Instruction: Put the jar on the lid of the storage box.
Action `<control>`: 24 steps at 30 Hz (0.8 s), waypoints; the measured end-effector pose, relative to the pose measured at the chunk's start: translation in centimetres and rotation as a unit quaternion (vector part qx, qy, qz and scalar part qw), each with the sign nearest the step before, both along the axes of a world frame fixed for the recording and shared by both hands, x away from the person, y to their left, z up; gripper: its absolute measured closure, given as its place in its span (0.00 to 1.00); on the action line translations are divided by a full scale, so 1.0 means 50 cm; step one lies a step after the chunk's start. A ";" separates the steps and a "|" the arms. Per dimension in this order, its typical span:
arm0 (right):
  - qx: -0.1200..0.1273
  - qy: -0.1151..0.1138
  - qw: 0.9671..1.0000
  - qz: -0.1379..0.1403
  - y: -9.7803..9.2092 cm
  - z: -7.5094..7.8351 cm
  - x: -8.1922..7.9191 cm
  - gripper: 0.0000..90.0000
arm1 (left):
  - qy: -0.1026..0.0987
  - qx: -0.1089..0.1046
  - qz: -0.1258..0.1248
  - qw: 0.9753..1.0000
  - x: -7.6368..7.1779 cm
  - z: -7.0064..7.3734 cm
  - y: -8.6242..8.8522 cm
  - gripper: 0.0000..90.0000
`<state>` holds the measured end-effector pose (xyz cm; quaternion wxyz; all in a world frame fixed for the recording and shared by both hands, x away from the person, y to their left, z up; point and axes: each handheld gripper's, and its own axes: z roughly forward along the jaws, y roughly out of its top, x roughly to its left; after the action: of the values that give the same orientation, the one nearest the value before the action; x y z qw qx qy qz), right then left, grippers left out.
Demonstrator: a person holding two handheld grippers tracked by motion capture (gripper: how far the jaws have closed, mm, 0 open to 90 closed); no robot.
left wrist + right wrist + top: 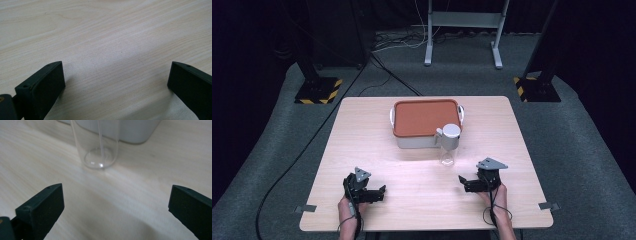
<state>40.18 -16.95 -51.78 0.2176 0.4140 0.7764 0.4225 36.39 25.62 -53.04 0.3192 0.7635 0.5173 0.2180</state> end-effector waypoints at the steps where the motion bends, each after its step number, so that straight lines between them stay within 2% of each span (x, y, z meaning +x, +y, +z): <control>1: 0.000 -0.010 1.000 0.002 0.007 0.007 0.004 0.00 | 0.000 0.000 0.000 1.000 0.000 0.000 0.000 0.01; 3: 0.009 -0.016 1.000 0.007 0.020 0.019 0.020 0.00 | -0.001 0.001 -0.001 1.000 -0.001 0.000 0.000 0.01; 4: 0.014 -0.023 1.000 0.010 0.035 0.029 0.039 0.00 | -0.001 0.001 -0.001 1.000 0.000 0.000 0.000 0.01; 5: 0.014 -0.023 1.000 0.010 0.035 0.029 0.039 0.00 | 0.000 0.001 -0.001 1.000 0.000 0.000 0.000 0.01; 9: 0.031 -0.029 0.999 0.018 0.062 0.041 0.075 0.00 | -0.001 0.001 -0.001 1.000 0.000 0.000 0.000 0.01; 10: 0.042 -0.030 0.998 0.021 0.073 0.044 0.088 0.00 | -0.001 0.001 -0.001 1.000 0.000 0.000 0.000 0.01; 17: 0.044 -0.038 0.998 0.028 0.110 0.040 0.113 0.00 | -0.001 0.001 -0.001 1.000 0.000 0.000 0.000 0.01; 19: 0.045 -0.050 0.997 0.027 0.125 0.034 0.121 0.00 | 0.000 0.000 -0.001 1.000 0.000 0.000 0.000 0.01; 24: 0.044 -0.058 0.997 0.027 0.138 0.023 0.127 0.00 | 0.000 0.000 -0.001 1.000 0.000 0.000 0.000 0.01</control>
<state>46.54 -10.06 -50.61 0.2322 0.3773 0.7537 0.4855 36.37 25.63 -53.04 0.3193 0.7641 0.5164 0.2181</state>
